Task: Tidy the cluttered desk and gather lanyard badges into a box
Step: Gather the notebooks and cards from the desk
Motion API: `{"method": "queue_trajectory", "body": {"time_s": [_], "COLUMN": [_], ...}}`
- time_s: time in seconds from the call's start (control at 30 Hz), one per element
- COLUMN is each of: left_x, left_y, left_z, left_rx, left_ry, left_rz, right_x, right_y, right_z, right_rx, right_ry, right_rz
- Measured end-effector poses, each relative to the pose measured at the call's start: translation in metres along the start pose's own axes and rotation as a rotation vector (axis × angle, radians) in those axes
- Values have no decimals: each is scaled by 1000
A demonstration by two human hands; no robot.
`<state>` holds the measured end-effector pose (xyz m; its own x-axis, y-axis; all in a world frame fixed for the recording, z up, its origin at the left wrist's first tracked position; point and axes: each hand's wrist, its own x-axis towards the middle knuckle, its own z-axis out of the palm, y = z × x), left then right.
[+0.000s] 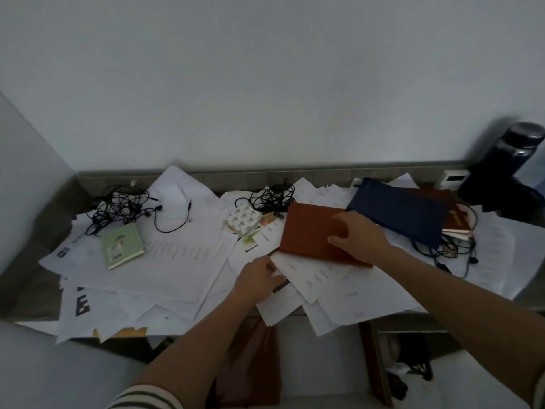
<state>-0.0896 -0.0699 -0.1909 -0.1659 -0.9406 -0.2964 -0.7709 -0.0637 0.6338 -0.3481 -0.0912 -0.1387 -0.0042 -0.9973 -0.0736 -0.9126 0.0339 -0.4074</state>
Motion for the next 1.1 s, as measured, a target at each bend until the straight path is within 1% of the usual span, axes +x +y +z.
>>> {"method": "queue_trajectory", "body": {"time_s": [0.03, 0.1, 0.17, 0.27, 0.37, 0.47, 0.57, 0.67, 0.77, 0.83, 0.9, 0.97, 1.03, 1.1], "left_x": [4, 15, 17, 25, 28, 27, 24, 21, 18, 13, 8, 3, -1, -3], "left_y": [-1, 0, 2, 3, 3, 7, 10, 11, 13, 13, 16, 24, 36, 48], "left_z": [2, 4, -2, -5, -5, -4, -2, 1, 2, 0, -5, -14, -23, -32], "left_rx": [13, 67, 100, 84, 90, 98, 88, 80, 42, -118, -382, -576, -796, -1043], "left_ry": [5, 13, 4, -9, -14, -11, -6, -3, 24, 38, 66, 150, 251, 275], "left_rz": [-21, -60, -83, -154, -208, -244, -269, -272, -273, -276, -265, -266, -290, -336], "right_x": [16, 51, 71, 101, 120, 127, 127, 121, 111, 101, 91, 78, 67, 55], "right_y": [-1, 0, -3, -1, 1, 7, 9, 2, -8, -17, -27, -37, -48, -56], "right_z": [0, -1, -3, -5, 1, 5, 7, 2, -13, -26, -37, -45, -50, -48], "right_rx": [-38, -170, -319, -405, -376, -220, -130, -39, 137, 331, 561, 778, 942, 1050], "right_ry": [-57, -232, -339, -427, -493, -470, -357, -283, -238, -186, -140, -130, -134, -142], "right_rz": [-38, -88, -101, -124, -157, -164, -214, -278, -306, -310, -282, -217, -154, -53]}}
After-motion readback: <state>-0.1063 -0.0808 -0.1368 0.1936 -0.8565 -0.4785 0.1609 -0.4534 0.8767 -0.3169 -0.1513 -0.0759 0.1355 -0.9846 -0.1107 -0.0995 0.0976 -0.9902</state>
